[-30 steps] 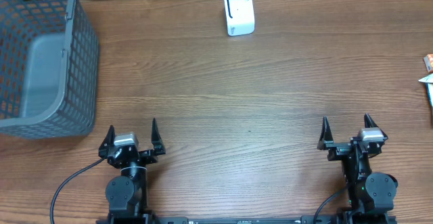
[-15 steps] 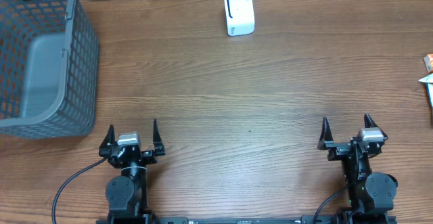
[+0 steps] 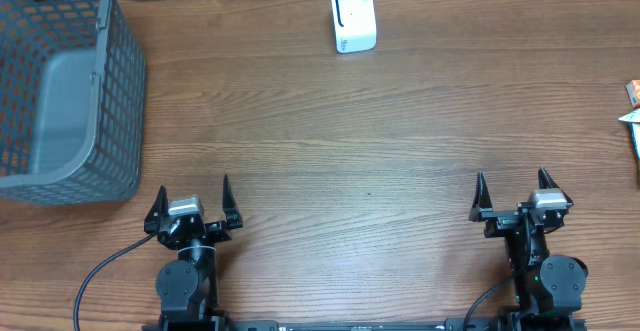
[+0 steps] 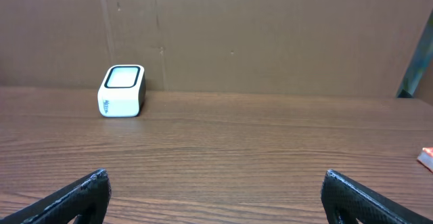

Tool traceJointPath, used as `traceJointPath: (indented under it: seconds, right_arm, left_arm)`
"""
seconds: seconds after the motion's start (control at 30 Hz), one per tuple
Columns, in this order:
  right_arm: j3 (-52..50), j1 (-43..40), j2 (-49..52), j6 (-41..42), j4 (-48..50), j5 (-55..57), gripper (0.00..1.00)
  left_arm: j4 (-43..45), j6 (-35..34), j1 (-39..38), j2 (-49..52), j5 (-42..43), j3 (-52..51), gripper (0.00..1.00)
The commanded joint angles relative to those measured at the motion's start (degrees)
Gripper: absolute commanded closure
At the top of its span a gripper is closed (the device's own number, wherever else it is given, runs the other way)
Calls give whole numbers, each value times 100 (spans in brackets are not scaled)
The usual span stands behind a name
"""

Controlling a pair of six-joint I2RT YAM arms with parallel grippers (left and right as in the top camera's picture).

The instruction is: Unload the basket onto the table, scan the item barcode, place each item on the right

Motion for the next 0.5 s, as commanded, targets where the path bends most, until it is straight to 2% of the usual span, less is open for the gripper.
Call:
traceJointPath:
  seconds: [0.0, 0.47]
  right_arm:
    - [-61, -26, -57, -24, 33, 52, 0]
    - [-61, -26, -57, -24, 33, 52, 0]
  left_arm:
    - [0, 31, 26, -68, -39, -31, 0]
    - [9, 28, 24, -63, 35, -31, 0]
